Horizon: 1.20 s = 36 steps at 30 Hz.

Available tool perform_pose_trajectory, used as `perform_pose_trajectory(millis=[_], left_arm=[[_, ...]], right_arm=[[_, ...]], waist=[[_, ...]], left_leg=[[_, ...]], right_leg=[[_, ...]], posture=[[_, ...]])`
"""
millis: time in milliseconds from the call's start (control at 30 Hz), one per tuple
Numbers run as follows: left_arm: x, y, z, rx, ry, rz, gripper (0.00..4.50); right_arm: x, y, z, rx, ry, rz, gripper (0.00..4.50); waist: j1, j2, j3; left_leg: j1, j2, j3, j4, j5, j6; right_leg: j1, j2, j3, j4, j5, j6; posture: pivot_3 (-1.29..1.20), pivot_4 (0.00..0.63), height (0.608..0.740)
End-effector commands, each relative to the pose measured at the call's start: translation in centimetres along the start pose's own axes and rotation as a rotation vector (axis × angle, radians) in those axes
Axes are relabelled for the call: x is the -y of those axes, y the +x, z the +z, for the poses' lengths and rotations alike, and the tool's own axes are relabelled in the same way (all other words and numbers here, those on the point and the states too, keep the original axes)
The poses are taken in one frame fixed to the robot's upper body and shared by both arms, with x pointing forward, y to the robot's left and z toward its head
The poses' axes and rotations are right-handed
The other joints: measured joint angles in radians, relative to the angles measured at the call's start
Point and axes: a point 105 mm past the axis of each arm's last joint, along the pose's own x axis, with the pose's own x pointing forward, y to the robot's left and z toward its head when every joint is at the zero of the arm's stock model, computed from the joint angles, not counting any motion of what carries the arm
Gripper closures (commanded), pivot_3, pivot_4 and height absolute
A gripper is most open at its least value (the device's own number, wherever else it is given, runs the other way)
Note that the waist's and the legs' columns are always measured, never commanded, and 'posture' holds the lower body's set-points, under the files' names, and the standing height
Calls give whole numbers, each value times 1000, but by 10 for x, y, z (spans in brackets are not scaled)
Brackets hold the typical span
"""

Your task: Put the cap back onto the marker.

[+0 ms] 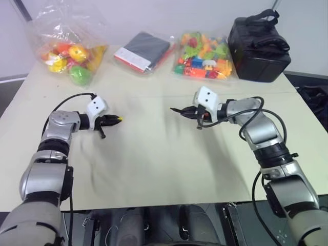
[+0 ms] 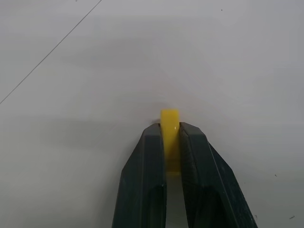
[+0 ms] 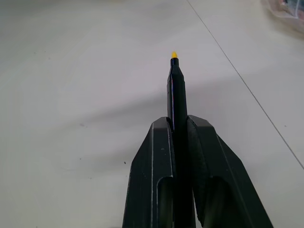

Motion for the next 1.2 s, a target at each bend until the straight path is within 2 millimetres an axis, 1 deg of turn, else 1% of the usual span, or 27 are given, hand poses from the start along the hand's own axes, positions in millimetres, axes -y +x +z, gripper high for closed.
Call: perform_pose_trajectory(millis=[33, 133, 233, 267, 300, 367, 433, 533, 600, 667, 833, 1200], left_arm=[[-4, -8, -9, -42, 2, 24, 4445], [-9, -10, 4, -6, 32, 38, 4445], [-14, -8, 32, 53, 120, 18, 4445], [-15, -7, 46, 80, 166, 5, 4445], [-15, -6, 55, 96, 194, -5, 4445], [-11, -2, 88, 159, 298, -54, 4445], [-5, 1, 108, 202, 356, -93, 4445], [4, 5, 129, 245, 414, -144, 4445], [18, 12, 142, 266, 483, -209, 4445], [29, 16, 150, 283, 514, -262, 4445], [33, 20, 158, 311, 510, -273, 4445], [37, 27, 155, 317, 486, -279, 4445]], right_arm=[[8, -9, 12, 38, -31, -34, 4500], [10, -11, 11, 19, -66, -27, 4500], [16, -15, 14, 3, -108, -15, 4500], [18, -17, 16, -2, -125, -5, 4500], [19, -18, 17, -5, -136, 3, 4500], [23, -20, 20, -16, -176, 23, 4500], [26, -22, 23, -20, -201, 36, 4500], [29, -23, 29, -20, -231, 50, 4500], [31, -25, 36, -20, -276, 66, 4500], [30, -27, 41, -19, -311, 91, 4500], [31, -27, 45, -14, -335, 99, 4500], [21, -22, 56, 35, -336, 105, 4500]], waist=[[0, 0, 0], [0, 0, 0], [0, 0, 0], [1, 0, 0], [3, -1, 0], [5, -1, 1], [6, -1, 1], [2, -1, 1], [-1, 0, 1], [-2, 0, 1], [-2, 0, 1], [2, 0, 1]], left_leg=[[0, 0, 0, 0, 0, 0], [0, 0, 0, 0, 0, 0], [0, 0, 0, 0, 0, 0], [0, 0, 0, 0, 0, 0], [-1, 0, 0, 0, 0, 0], [-1, 0, 0, 0, 0, 0], [-1, 0, 0, 0, 0, 0], [-1, 0, 0, 0, 0, 0], [-1, 0, 0, 0, 0, 0], [-1, 0, 0, 0, 0, 0], [-1, 0, 0, 0, 0, 0], [-1, 0, 0, 0, 0, 0]], right_leg=[[0, 0, 0, 0, 0, 0], [0, 0, 0, 0, 0, 0], [0, 0, 0, 0, 0, 0], [0, 0, 0, 0, 0, 0], [-1, 0, 0, 0, 0, 0], [-1, 0, 0, 0, 0, 0], [-1, 0, 0, -1, 0, 0], [0, 0, 0, -1, 0, 0], [0, 0, 0, -1, 0, 0], [-1, 0, 0, -1, 0, 0], [-1, 0, 0, -1, 0, 0], [0, 0, 0, -1, 0, 0]], posture=[[0, 150, 740], [0, 150, 740], [0, 150, 740], [0, 150, 740], [0, 150, 740], [0, 150, 740], [0, 150, 740], [0, 150, 740], [0, 150, 740], [0, 150, 740], [0, 150, 740], [0, 150, 740]])
